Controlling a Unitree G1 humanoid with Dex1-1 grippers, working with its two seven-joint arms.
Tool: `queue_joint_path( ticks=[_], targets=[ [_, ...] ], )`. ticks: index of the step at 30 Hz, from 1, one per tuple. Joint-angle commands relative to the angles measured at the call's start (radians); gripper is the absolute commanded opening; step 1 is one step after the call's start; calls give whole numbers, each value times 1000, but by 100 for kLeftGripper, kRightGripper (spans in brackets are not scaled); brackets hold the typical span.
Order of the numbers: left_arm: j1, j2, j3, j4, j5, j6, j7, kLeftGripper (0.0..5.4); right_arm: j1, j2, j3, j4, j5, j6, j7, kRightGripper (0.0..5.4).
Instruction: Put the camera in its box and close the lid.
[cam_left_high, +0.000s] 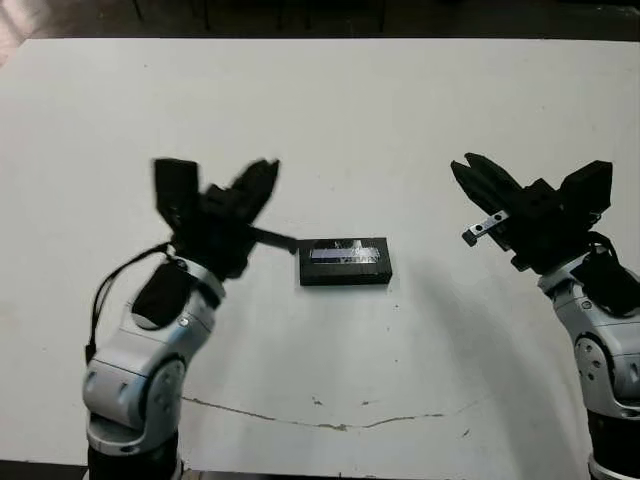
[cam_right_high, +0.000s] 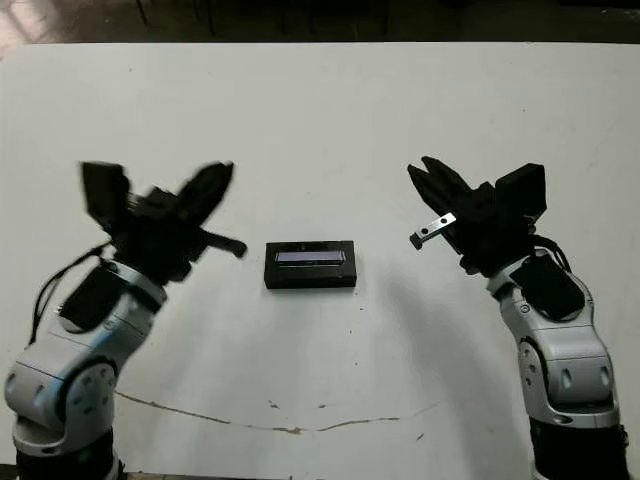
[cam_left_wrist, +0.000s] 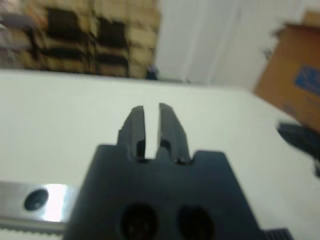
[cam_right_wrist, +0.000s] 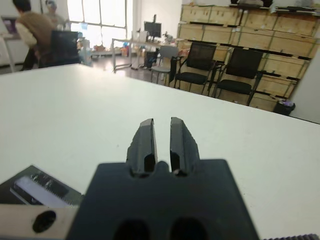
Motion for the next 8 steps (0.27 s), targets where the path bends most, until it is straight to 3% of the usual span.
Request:
queue_joint_path(
  ticks=[1, 4, 8],
  targets=[
    [26, 77, 18, 81, 105, -145, 10, 1, 3, 42, -14, 15, -5, -12, -51, 0],
    [48, 118, 18, 168, 205, -326, 25, 1, 7, 76, -9, 15, -29, -26, -102, 0],
    [57, 110, 49, 272, 230, -465, 53, 1, 9, 107, 5, 27, -55, -33, -144, 0]
  ],
)
